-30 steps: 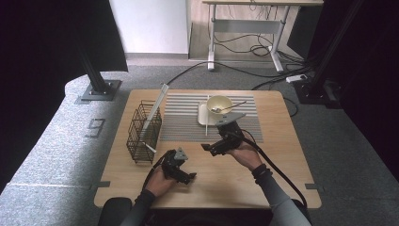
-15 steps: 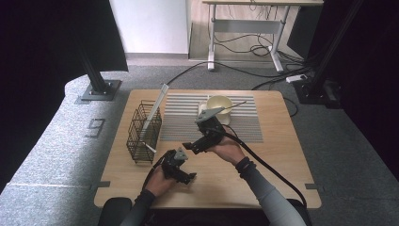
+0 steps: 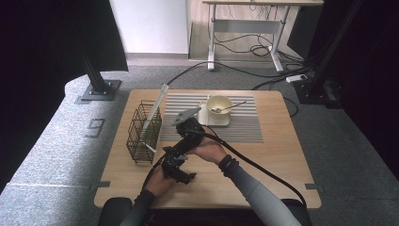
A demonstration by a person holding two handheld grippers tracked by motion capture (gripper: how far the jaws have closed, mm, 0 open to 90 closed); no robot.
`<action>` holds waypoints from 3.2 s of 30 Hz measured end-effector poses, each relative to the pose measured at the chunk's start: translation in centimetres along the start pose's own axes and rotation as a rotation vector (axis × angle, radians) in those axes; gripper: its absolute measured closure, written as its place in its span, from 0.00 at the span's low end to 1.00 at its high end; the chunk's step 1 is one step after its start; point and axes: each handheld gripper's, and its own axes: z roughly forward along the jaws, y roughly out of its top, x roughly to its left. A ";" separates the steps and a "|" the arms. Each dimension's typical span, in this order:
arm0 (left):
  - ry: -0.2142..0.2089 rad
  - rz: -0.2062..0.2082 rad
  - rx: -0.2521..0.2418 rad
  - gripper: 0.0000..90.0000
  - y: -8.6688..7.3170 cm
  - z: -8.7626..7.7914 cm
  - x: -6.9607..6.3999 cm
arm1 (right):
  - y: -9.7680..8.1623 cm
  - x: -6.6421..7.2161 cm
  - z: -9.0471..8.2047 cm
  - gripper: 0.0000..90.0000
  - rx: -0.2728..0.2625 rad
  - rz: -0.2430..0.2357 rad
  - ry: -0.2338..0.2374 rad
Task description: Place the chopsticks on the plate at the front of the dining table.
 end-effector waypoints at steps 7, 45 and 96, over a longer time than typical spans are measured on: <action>-0.001 -0.001 -0.001 0.00 0.0 0.0 0.0 | 1.1 0.8 2.1 0.01 0.019 -0.009 0.052; -0.001 -0.005 -0.001 0.00 0.0 0.0 0.0 | 1.5 -1.5 5.3 0.64 0.012 -0.029 -0.074; 0.002 -0.006 -0.002 0.00 -0.1 0.0 -0.1 | 4.2 -1.7 -3.7 0.92 -0.066 -0.027 -0.031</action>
